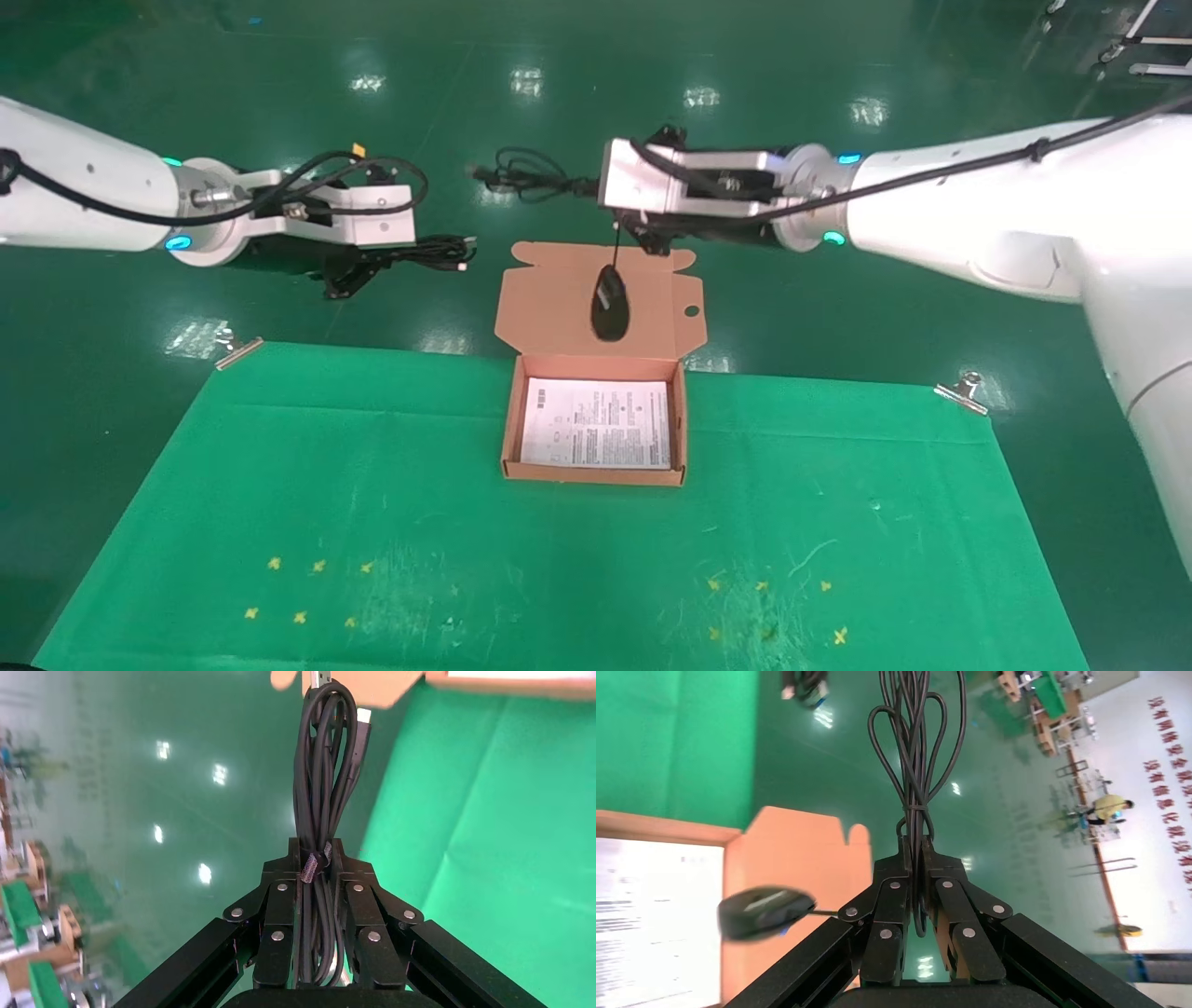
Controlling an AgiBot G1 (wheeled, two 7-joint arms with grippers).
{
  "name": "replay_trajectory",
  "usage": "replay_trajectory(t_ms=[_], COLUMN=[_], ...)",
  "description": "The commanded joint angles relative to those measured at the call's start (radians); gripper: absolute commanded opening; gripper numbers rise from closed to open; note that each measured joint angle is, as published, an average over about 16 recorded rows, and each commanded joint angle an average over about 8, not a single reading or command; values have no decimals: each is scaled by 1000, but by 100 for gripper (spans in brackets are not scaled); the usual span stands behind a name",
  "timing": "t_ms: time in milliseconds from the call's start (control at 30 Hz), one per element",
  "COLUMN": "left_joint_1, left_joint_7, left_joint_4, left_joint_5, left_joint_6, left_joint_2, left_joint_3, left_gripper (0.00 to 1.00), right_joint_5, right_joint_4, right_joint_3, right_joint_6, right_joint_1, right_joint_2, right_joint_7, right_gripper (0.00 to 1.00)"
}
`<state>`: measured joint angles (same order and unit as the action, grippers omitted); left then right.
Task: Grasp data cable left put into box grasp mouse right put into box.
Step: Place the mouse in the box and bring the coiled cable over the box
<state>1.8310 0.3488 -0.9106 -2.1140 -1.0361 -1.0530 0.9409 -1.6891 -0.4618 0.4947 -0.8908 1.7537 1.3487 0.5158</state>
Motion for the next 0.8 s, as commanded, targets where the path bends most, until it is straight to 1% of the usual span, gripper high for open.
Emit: replay_trajectory(t_ms=[33, 233, 367, 533, 800], left_joint_1=[-5, -19, -28, -37, -42], left_joint_7=[33, 146, 198, 231, 250], left_joint_4=[-13, -94, -145, -183, -205], left_joint_5=[-21, -89, -118, -136, -146], left_joint_6=[-9, -45, -63, -73, -78], left_joint_2=[12, 49, 63, 72, 77], left_joint_3=[5, 15, 20, 21, 22], left_gripper=[0, 0, 0, 0, 0], right_joint_5=[0, 10, 26, 51, 103], right_joint_4=[-2, -20, -40, -71, -122], right_joint_3=[10, 82, 138, 210, 332], right_joint_6=[3, 43, 65, 93, 148], right_joint_1=[-12, -47, -69, -94, -120], right_joint_2=[5, 13, 14, 15, 19], right_joint_7=[-3, -50, -88, -135, -210], right_gripper=[0, 0, 0, 0, 0])
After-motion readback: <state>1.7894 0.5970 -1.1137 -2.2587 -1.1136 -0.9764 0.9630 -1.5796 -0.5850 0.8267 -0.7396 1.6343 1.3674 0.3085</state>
